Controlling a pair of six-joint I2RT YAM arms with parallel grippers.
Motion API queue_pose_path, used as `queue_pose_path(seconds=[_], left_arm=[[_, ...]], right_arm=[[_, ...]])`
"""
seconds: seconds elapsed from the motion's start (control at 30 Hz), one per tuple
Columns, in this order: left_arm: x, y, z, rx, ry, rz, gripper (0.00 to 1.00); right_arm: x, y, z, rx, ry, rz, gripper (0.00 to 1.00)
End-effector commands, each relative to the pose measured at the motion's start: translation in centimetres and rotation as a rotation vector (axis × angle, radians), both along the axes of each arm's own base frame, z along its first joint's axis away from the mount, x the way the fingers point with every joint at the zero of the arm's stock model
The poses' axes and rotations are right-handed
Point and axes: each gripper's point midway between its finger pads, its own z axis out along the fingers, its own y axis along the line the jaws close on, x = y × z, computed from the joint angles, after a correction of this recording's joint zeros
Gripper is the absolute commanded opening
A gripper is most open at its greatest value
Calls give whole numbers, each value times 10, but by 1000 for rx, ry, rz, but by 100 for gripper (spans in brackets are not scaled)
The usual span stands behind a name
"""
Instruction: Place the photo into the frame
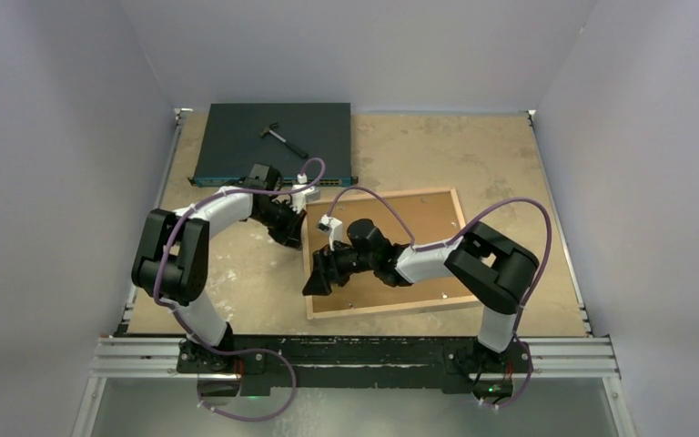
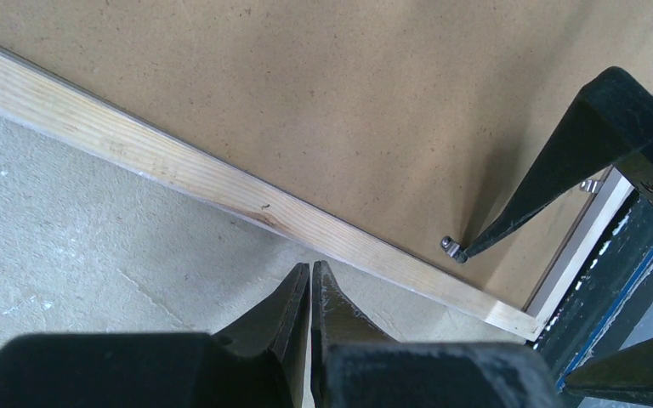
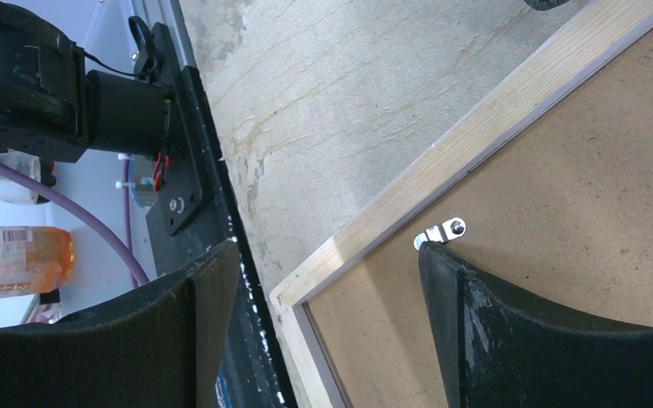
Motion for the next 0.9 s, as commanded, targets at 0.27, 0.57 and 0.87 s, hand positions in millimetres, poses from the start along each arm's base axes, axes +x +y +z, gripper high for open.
queue_pose_path(seconds=[0.27,0.57,0.87], left_arm=[[-1,-4,9,-29,-39,-37,2],[-2,-4,7,-28,-31,-39,2],[-3,-4,7,-27,-29,-47,1]], right_arm=[[10,9,-3,9,-5,-22,79],[16,7,1,42,2,-106,78],[25,8,2,53,-21,-147,78]])
